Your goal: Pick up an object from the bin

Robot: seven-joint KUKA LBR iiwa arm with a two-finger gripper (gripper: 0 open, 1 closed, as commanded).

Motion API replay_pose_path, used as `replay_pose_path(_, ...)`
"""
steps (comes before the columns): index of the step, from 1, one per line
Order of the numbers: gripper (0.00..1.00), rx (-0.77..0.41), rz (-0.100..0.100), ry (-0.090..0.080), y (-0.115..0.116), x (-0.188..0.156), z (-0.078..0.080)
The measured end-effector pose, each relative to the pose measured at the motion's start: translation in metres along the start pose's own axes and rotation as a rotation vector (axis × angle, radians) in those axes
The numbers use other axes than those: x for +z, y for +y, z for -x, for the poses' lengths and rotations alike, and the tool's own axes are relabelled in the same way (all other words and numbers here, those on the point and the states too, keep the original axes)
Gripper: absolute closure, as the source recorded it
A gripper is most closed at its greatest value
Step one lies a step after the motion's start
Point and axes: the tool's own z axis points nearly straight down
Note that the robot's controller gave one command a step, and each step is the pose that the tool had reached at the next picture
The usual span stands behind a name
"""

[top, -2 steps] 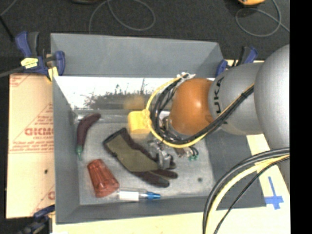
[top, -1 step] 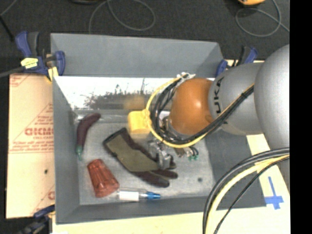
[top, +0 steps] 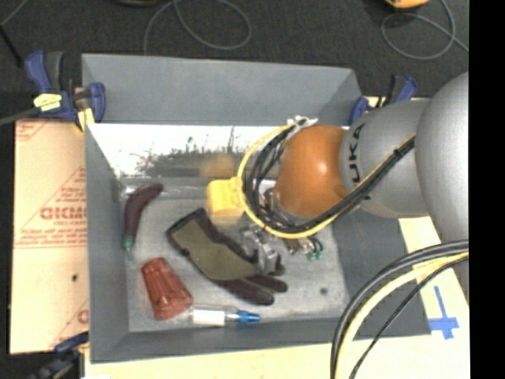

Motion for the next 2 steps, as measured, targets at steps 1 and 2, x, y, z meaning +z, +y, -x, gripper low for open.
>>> replay_pose_path(1, 1.00, 0.000, 0.002, 0.006, 0.000, -0.022, -0.001)
replay_pose_path(2, 1.00, 0.000, 0.001, 0.003, 0.000, -0.045, 0.000)
